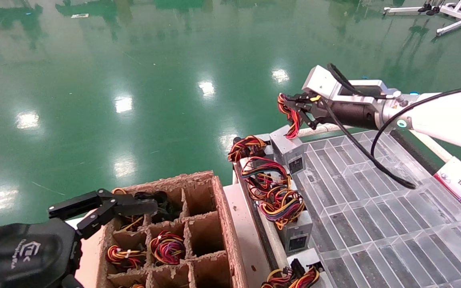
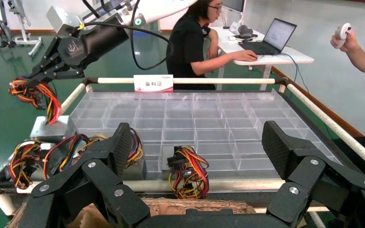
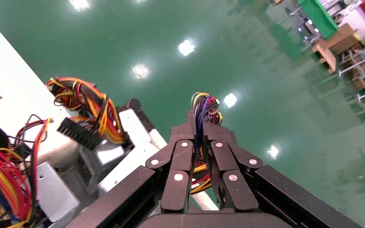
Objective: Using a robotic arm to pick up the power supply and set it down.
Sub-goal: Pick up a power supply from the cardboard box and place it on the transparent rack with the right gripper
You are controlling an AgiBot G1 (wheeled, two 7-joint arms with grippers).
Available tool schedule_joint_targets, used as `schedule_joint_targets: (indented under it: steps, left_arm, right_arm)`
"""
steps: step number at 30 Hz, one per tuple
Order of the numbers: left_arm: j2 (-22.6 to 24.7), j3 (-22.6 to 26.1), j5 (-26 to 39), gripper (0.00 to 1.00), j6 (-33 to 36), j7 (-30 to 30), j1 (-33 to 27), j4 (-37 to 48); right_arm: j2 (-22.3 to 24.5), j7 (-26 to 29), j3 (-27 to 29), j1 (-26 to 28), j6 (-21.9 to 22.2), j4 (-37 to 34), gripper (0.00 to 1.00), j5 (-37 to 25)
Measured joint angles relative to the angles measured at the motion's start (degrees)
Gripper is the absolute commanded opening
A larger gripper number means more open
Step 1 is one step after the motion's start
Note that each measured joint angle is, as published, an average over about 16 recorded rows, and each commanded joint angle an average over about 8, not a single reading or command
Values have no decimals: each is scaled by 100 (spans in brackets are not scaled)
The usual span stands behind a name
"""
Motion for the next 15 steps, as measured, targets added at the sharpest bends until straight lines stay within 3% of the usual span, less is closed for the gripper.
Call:
schedule_joint_targets:
  steps: [15]
  left_arm:
    - [0, 1, -1, 100, 0, 0, 0, 0]
  right_arm:
    - [18, 209, 321, -207, -33, -34, 0, 461]
